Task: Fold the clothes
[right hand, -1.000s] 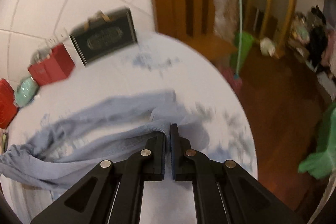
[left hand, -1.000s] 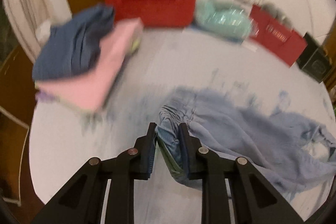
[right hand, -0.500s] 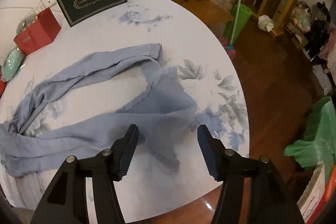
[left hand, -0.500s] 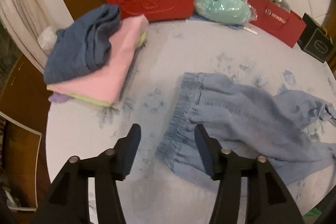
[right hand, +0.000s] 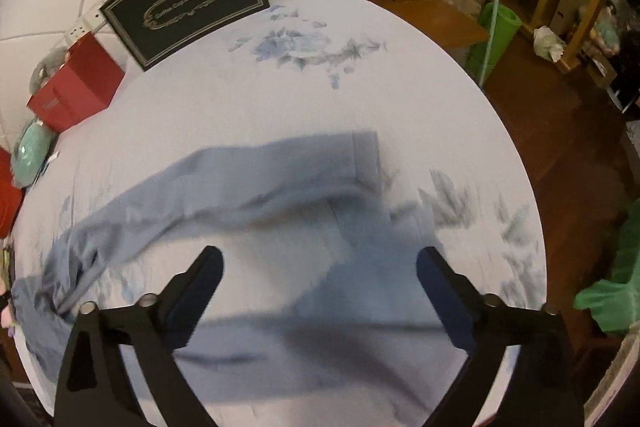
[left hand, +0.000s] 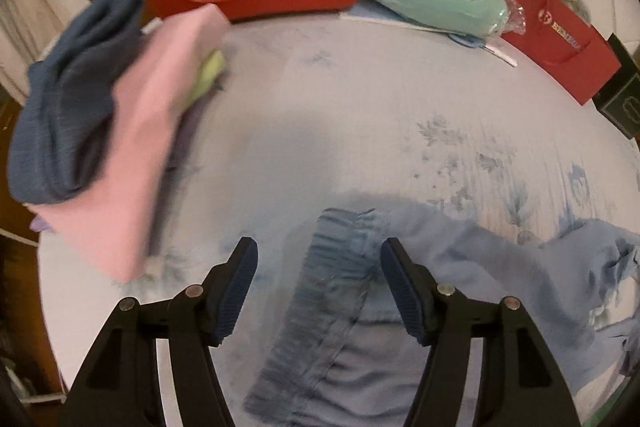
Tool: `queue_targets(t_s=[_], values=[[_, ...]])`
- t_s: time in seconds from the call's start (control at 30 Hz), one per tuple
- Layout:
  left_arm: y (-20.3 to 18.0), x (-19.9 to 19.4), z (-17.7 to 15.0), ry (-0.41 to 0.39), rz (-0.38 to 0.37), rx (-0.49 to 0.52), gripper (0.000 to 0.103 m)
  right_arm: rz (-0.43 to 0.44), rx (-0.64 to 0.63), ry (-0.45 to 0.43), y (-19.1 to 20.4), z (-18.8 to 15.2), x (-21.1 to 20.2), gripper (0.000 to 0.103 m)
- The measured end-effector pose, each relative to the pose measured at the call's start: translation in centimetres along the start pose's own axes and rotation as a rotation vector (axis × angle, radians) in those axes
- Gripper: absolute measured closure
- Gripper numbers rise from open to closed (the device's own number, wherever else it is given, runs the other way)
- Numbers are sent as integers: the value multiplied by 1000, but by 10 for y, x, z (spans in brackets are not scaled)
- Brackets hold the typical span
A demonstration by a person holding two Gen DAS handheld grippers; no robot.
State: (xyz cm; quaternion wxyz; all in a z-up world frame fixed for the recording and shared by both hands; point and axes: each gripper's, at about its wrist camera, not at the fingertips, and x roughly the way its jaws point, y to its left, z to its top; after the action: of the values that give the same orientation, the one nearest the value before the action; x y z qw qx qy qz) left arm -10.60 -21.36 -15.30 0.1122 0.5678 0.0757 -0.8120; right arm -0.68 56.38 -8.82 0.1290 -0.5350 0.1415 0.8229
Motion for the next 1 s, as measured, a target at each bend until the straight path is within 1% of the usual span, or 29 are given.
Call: queue_targets(t_s=[0.07,0.1,0.2,0.23,0.37,0.4,0.43,0.47,0.5,0.53,0.57,0.6,0.67,0.7,0.73,0.77,0.8,0.83,0.9,0.93,0.97,1.0], values=[[-3,10,5,19,-13,14,37,-12,-13,19,3,14,13,0],[-5,15,6,32,-19,20,37,-34,-30,42,6,20,22,0],[-11,35,9,77,-3,42,37,-85,-60,81,7,32,43,0],[-13,43,8,94,6,50,37,-87,-55,90,5,35,49,0],[-23,61,5,119,18,42,37,-94,-32,125,1,45,75,0],[-27,61,4,117,24,37,41,-95,-27,134,0,48,81,0],[-30,61,3,114,30,32,50,-89,-24,146,0,49,86,0],[-34,59,3,109,39,35,61,-82,-22,163,2,50,91,5],[-39,54,4,92,68,46,66,-72,-28,180,8,51,95,49],[-45,48,6,71,103,58,69,-65,-34,195,13,52,98,78],[-45,34,11,28,107,44,74,-77,-52,197,21,55,98,93],[-43,18,18,-23,99,20,78,-106,-97,165,36,61,92,93],[-39,-15,33,-126,83,-27,80,-131,-174,64,58,75,70,94],[-37,-32,40,-177,75,-51,81,-110,-194,-38,69,88,44,94],[-34,-57,45,-246,65,-74,81,-90,-196,-119,74,97,21,94],[-30,-79,46,-313,56,-89,81,-66,-195,-219,77,104,-7,94],[-26,-100,45,-370,56,-92,81,-43,-178,-344,76,107,-43,94],[-24,-116,42,-409,64,-89,81,-23,-160,-458,74,109,-76,94],[-20,-129,33,-433,73,-71,81,-5,-109,-550,59,107,-106,93],[-19,-126,28,-418,75,-45,79,4,-79,-540,47,102,-108,93],[-20,-115,23,-382,72,-14,71,14,-49,-530,34,97,-111,87],[-22,-103,18,-343,69,18,58,20,-22,-506,22,92,-109,71]])
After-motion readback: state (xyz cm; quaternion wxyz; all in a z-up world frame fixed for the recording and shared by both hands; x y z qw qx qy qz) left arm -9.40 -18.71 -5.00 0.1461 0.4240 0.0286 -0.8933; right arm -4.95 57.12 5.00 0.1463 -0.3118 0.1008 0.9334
